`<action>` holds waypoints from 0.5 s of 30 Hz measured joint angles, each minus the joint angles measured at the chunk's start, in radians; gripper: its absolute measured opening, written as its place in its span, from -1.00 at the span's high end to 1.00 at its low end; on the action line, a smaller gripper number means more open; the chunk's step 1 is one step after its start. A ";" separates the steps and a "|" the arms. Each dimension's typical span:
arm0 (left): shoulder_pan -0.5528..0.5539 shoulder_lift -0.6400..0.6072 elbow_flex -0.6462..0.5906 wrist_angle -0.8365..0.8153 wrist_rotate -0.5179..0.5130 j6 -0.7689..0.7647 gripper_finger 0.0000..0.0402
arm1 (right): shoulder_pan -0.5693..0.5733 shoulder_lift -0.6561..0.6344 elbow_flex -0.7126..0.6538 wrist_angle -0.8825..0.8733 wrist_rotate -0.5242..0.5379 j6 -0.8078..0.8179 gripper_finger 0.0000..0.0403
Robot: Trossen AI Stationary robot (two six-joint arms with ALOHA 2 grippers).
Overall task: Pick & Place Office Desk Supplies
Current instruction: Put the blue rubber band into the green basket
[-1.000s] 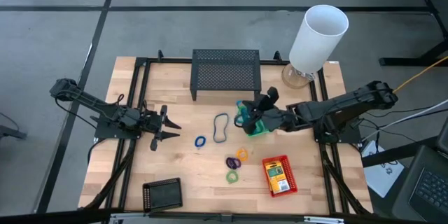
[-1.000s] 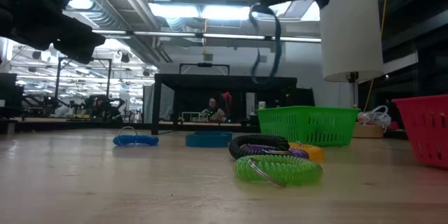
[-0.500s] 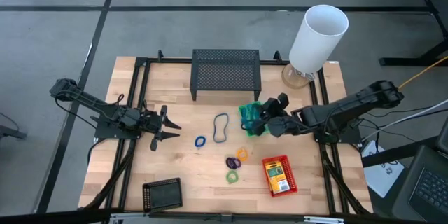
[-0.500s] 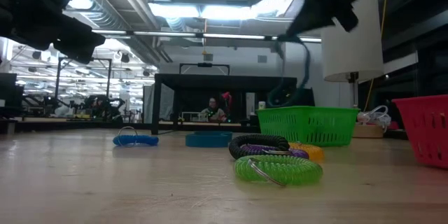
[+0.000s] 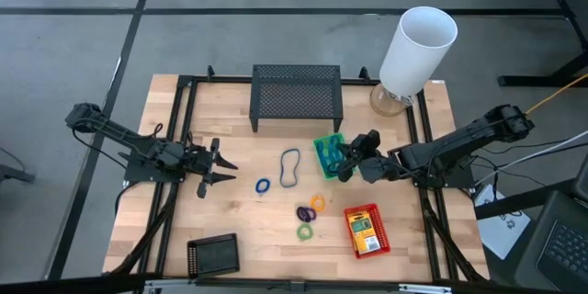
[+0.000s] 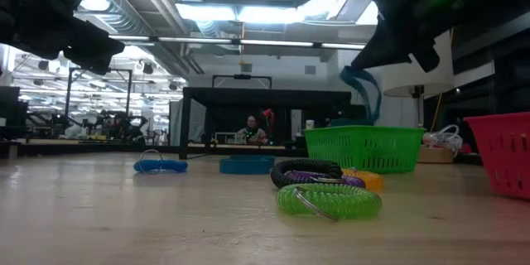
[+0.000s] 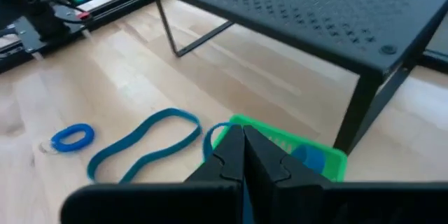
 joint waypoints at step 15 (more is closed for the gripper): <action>0.000 0.000 0.000 0.000 -0.001 -0.001 0.36 | 0.000 0.000 -0.005 0.080 -0.027 -0.039 1.00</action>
